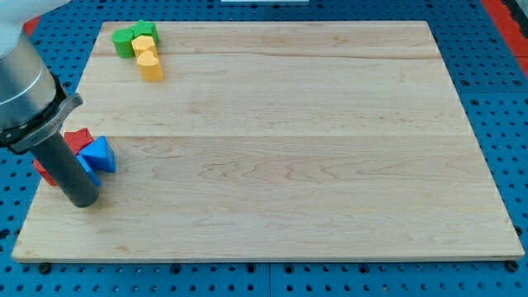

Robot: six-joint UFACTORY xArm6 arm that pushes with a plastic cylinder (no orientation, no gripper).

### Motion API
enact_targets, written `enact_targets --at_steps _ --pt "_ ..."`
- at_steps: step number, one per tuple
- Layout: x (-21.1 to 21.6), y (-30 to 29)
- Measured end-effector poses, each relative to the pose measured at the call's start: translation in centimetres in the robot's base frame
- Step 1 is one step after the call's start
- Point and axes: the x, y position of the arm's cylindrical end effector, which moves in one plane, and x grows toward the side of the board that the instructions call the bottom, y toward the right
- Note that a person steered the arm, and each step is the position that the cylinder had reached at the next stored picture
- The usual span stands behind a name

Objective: Separate blue triangle from blue cube

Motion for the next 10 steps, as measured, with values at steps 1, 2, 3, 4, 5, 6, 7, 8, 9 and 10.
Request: enact_targets --at_steps 1,2,3,4,5,6,7,8,9,10 --pt "4.1 -0.1" --pt "4.9 -7.6" --pt "2.6 -7.8" --pt "-2.3 -4.8" --pt "-2.8 -4.8" --pt "-2.6 -4.7" --pt "-2.6 -3.8" --pt "-5.0 -3.3" --pt "-7.4 -1.2" --pt "-6.9 2.8"
